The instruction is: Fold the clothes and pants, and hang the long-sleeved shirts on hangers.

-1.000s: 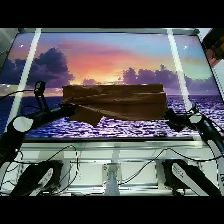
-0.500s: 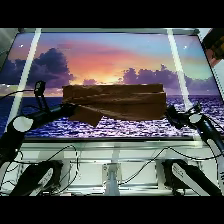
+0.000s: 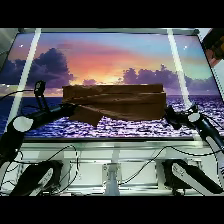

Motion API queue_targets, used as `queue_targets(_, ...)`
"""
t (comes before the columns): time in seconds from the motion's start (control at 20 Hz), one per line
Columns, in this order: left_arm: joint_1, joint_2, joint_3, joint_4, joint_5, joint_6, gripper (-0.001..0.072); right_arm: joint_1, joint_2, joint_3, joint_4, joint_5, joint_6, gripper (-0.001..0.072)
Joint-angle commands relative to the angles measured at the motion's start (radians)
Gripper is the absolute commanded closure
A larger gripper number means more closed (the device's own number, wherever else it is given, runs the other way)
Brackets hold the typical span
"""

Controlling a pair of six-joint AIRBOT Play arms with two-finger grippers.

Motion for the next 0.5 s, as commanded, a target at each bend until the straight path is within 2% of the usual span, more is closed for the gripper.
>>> queue_targets(0.0,0.000,0.000,0.000,0.000,0.002,0.000,0.0690,0.001,-0.009,0.015,0.010,0.006,-0.094,0.0692)
queue_targets(0.25,0.002,0.000,0.014,0.006,0.023,0.013,0.0691,0.002,0.108,0.078,0.033,0.105,-0.271,0.0693)
queue_targets(0.45,0.002,0.001,0.104,0.145,0.034,-0.012,0.0691,0.001,0.317,0.092,0.109,0.126,-0.290,0.0692)
